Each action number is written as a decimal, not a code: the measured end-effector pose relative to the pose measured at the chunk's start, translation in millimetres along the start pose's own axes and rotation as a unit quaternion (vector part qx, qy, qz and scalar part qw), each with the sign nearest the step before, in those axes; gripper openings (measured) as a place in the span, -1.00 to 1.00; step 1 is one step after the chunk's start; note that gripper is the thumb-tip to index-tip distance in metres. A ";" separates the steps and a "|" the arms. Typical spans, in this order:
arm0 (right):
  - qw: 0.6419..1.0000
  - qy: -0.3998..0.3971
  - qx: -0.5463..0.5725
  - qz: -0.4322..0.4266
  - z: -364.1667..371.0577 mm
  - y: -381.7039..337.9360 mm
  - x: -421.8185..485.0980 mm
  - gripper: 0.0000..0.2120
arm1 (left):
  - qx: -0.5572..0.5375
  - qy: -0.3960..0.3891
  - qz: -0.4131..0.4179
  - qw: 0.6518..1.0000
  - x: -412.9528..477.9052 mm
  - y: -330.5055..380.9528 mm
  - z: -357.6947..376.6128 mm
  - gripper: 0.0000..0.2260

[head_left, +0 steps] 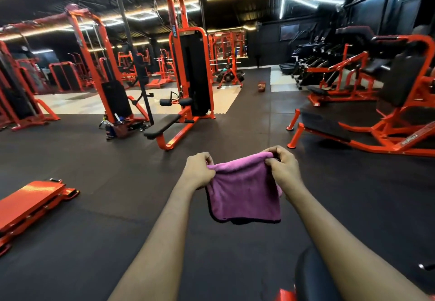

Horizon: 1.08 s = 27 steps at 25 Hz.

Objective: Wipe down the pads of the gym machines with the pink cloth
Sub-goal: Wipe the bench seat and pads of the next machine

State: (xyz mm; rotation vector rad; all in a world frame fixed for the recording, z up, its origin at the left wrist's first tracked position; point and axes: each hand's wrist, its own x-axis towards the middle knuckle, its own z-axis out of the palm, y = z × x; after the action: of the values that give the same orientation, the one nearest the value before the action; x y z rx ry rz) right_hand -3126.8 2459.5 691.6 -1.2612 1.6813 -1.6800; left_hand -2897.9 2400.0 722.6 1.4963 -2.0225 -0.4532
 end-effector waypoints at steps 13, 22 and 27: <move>0.996 0.082 -0.025 0.035 68.4 89.6 369.4 -0.77 | -0.044 -0.156 0.072 0.984 393.9 -24.9 126.1 -0.83; 0.965 0.233 -0.077 0.090 42.9 177.7 604.1 -0.75 | 0.073 -0.235 0.201 0.948 710.0 67.2 267.8 -0.65; 0.948 0.293 -0.075 0.103 -14.1 259.2 741.7 -0.72 | 0.049 -0.227 0.241 0.942 843.6 136.0 372.0 -0.79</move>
State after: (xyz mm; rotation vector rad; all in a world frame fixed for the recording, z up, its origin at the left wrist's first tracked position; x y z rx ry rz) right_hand -3570.1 1811.5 659.3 -0.6304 2.2232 -1.9404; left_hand -3406.8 1619.2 721.2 0.9416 -2.7064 -0.5294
